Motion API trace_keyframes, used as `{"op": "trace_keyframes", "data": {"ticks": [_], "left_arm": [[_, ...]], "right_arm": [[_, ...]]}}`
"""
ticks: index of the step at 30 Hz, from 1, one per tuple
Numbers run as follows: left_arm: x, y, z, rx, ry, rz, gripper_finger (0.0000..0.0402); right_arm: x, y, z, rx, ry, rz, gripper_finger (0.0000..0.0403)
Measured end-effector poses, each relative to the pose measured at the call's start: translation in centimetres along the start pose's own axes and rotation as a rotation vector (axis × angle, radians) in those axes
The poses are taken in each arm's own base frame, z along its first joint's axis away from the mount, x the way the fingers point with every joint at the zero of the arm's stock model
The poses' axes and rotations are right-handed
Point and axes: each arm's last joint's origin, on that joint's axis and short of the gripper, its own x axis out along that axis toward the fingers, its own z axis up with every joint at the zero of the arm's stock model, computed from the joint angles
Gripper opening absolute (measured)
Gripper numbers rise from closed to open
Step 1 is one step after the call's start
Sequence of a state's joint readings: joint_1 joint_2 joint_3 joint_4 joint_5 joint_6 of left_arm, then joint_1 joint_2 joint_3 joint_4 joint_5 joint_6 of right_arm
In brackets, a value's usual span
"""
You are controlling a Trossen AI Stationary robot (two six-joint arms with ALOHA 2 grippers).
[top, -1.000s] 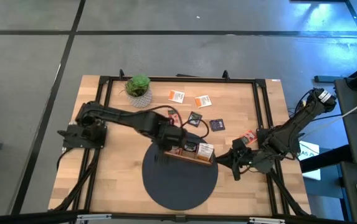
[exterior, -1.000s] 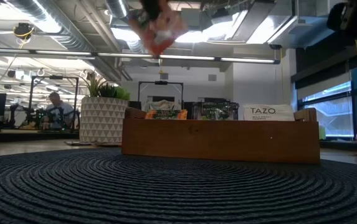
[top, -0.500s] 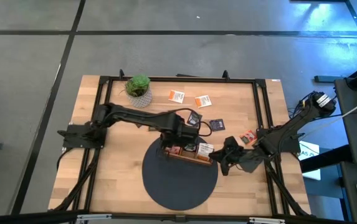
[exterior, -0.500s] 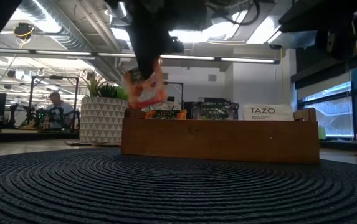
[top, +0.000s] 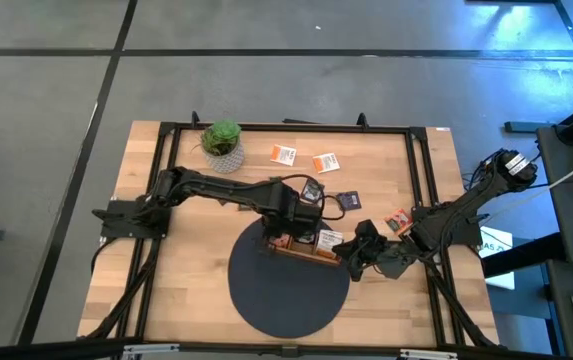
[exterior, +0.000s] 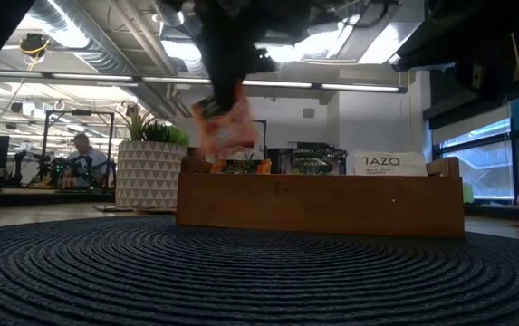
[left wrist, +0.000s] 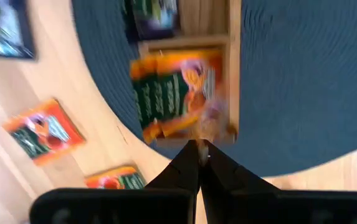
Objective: Pick & Place Tea
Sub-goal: Put the orange tea bag into the left slot of the wooden organizer
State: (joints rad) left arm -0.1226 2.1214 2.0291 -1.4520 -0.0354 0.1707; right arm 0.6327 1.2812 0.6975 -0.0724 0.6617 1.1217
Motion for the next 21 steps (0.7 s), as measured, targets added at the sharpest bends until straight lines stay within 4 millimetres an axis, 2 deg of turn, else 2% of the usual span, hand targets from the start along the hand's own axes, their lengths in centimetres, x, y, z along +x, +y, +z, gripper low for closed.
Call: {"op": "trace_keyframes", "data": {"ticks": [3,6,16,21], "left_arm": [[-0.5,-0.2,0.7,0.007,-0.076,0.028,0.0003],[-0.6,-0.5,0.7,0.018,-0.062,0.086,0.0003],[3.5,-0.5,1.8,0.034,0.071,0.061,0.0004],[3.9,-0.4,1.8,0.039,0.100,0.118,0.0010]], "right_arm": [[0.0,0.0,0.0,0.000,0.000,0.000,0.0042],[0.0,0.0,0.0,0.000,0.004,0.002,0.0042],[0.0,0.0,0.0,0.000,0.009,0.004,0.0042],[0.0,0.1,-0.1,-0.001,0.045,0.021,0.0042]]}}
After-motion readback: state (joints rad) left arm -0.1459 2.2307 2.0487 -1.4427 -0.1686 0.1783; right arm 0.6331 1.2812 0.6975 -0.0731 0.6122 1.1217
